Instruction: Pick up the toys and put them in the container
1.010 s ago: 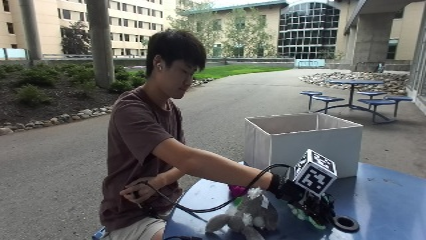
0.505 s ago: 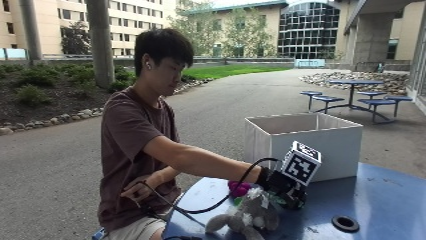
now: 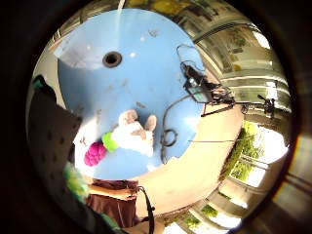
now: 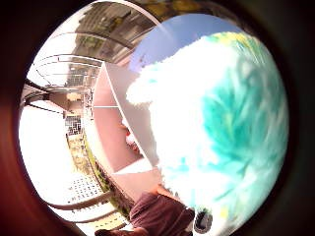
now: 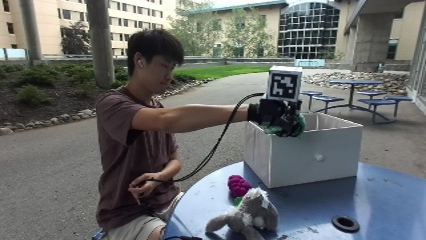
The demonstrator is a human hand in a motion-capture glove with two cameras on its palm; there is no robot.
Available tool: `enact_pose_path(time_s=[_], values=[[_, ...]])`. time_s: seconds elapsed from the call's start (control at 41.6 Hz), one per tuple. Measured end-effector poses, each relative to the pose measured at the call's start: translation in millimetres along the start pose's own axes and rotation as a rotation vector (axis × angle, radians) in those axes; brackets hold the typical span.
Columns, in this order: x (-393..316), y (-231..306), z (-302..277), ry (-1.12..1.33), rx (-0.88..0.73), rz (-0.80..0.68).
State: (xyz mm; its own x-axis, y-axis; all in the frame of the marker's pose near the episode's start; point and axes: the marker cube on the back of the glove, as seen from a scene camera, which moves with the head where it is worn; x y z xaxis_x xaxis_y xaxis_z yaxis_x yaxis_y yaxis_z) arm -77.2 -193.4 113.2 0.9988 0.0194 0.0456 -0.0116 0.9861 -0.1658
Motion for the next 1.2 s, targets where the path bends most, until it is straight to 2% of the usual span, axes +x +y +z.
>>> enact_pose_path(time_s=[0.096,0.192,0.288,0.337,0.385,0.505,0.625,0.721,0.841,0.937,0.986,1.058,1.082,1.154,1.202], values=[[-19.3,11.4,-42.8,0.096,0.064,-0.098],[-59.5,15.9,-80.7,0.027,0.124,-0.102],[-99.2,13.4,-102.7,0.023,0.161,-0.044],[-123.1,13.7,-107.3,0.041,0.171,-0.102],[-148.7,14.0,-108.2,0.043,0.172,-0.186],[-191.3,2.6,-96.7,0.111,0.176,-0.272],[-283.1,-17.4,-72.0,0.078,0.189,-0.234],[-316.4,-33.5,-50.4,0.154,0.191,-0.256],[-345.8,-46.0,-26.2,0.175,0.147,-0.191],[-364.8,-45.5,-4.1,0.238,-0.036,-0.216],[-377.8,-48.3,1.3,0.199,-0.083,-0.117],[-386.7,-56.7,0.9,0.125,-0.051,0.142],[-384.5,-55.7,-0.4,0.128,-0.041,0.136],[-370.1,-45.5,-6.4,0.173,-0.033,-0.075],[-357.2,-41.4,-13.6,0.175,-0.028,-0.15]])
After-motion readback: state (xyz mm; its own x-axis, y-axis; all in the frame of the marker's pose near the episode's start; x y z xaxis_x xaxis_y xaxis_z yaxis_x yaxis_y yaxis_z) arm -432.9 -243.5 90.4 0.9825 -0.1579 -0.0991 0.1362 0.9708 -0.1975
